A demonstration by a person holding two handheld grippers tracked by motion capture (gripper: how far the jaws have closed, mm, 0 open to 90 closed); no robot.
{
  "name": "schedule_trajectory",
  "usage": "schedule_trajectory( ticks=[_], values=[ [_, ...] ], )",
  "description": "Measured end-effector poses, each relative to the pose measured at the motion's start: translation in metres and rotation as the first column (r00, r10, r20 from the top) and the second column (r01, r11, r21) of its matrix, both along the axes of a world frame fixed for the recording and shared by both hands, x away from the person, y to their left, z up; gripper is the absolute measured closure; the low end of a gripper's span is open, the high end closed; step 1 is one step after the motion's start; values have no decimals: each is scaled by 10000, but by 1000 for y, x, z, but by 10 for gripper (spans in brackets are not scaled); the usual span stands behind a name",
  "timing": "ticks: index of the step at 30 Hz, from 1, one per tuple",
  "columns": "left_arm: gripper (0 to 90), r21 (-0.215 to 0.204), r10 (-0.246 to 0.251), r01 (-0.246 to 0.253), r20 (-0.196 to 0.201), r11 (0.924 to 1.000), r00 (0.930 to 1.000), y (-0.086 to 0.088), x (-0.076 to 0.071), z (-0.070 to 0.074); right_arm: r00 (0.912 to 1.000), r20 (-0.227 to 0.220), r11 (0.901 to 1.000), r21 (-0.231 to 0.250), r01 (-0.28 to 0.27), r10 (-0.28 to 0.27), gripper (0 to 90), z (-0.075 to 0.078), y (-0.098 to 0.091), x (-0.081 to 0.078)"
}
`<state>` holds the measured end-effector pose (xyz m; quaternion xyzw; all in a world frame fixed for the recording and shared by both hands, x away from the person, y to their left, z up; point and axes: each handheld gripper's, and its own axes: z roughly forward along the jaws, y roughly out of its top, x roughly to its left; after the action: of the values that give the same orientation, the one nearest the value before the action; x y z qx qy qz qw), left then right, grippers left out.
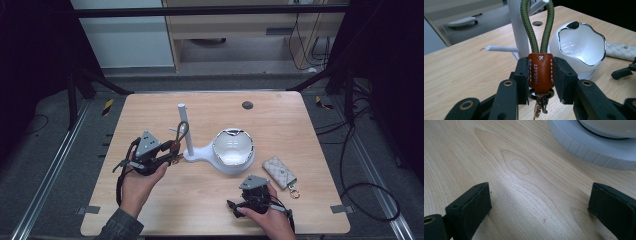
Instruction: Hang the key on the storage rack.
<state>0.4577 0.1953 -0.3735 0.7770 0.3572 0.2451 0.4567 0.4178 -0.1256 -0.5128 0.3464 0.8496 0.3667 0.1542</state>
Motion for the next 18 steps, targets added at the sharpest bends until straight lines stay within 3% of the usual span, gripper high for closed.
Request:
schedule_trajectory(
  ticks=[18],
  values=[
    [658,0,150,-150,-279,9999,9995,-3,13,-14,10000,9,10000,-14,3,-3,42,0,0,0]
  ],
)
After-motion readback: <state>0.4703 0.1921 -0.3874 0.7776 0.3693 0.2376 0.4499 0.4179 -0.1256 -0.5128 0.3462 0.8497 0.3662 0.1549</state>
